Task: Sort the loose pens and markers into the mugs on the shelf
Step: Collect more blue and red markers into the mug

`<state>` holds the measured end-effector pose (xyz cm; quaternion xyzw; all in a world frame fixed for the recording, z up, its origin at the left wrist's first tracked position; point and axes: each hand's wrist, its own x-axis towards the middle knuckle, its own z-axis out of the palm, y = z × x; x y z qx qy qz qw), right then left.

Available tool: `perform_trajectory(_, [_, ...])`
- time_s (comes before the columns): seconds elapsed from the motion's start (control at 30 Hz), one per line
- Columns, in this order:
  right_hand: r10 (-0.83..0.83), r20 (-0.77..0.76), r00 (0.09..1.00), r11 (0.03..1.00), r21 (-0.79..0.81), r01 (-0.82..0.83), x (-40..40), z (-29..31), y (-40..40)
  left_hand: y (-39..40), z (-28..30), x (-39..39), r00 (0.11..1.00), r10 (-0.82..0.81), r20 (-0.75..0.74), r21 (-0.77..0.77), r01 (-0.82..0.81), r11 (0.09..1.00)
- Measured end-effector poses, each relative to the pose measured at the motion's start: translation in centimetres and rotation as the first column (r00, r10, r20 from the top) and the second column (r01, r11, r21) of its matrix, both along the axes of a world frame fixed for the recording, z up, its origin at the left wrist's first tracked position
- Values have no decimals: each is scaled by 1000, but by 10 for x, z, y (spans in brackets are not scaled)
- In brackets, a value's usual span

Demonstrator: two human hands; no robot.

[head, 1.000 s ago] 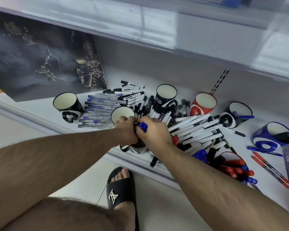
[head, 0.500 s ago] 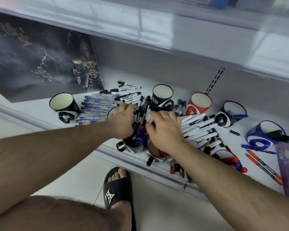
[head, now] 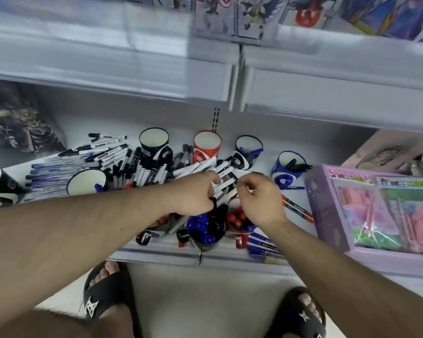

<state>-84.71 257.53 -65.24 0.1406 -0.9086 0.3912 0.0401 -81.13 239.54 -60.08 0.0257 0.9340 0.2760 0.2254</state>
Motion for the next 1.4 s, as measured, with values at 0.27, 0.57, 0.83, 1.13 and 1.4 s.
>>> perform_trajectory(0.27, [-274,330,903,702,711,-47,-79,-66,153,75,-22,-28,994,108,-22,141,-104,984])
perform_trajectory(0.57, [-236,472,849,719,673,-174,-141,-116,155,118,-39,-47,960,275,-63,266,-249,931])
perform_trajectory(0.83, [-119,392,912,488,823,-290,-135,-121,153,102,-41,-40,904,408,-124,282,-362,888])
perform_trajectory(1.13, [157,474,866,398,773,-495,-57,-128,145,109,-46,-18,918,378,-119,296,-331,896])
perform_trajectory(1.4, [216,458,863,385,772,-506,-43,-126,137,104,-47,-8,925,352,-142,331,-291,898])
